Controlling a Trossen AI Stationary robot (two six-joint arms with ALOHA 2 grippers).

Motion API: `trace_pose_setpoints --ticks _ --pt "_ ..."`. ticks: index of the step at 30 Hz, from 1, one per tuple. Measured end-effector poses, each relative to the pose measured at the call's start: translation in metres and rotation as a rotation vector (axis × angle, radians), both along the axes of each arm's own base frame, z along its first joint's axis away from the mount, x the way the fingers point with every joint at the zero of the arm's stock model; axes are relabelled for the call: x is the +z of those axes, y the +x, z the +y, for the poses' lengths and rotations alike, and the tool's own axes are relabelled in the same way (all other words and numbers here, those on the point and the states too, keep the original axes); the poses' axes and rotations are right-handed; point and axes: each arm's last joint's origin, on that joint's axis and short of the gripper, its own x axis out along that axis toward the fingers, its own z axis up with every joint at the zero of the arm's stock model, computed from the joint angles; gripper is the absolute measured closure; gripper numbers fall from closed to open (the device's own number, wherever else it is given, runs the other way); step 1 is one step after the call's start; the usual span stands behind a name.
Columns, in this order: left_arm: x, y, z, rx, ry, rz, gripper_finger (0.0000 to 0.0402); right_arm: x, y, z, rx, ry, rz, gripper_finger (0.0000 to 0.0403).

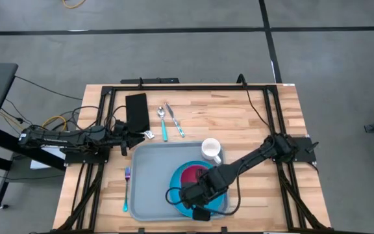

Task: Set up tray
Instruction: Put the pink bowl on the blue plate on the gray tray

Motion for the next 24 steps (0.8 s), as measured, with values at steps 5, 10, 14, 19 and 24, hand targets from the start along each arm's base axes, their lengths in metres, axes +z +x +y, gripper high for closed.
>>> trace_pose_setpoints --ticks 5,10,14,19,24 --pt "0.0 0.0 0.0 0.0 0.001 0.0 0.0279 -0.002 -0.001 0.011 -0.043 0.036 -0.005 0.0403" --pt "0.0 0.0 0.0 0.0 0.002 0.001 0.0279 -0.002 -0.002 0.012 -0.068 0.035 -0.005 0.0403" --pt "0.0 0.0 0.0 0.0 0.002 0.001 0.0279 -0.01 0.0 0.013 -0.068 0.02 0.016 0.0403" --pt "0.0 0.0 0.0 0.001 0.002 0.001 0.0279 -0.023 0.005 0.013 -0.069 0.006 0.035 0.0403" --pt "0.0 0.0 0.0 0.001 0.002 0.001 0.0279 -0.03 0.006 0.014 -0.087 -0.006 0.059 0.0399"
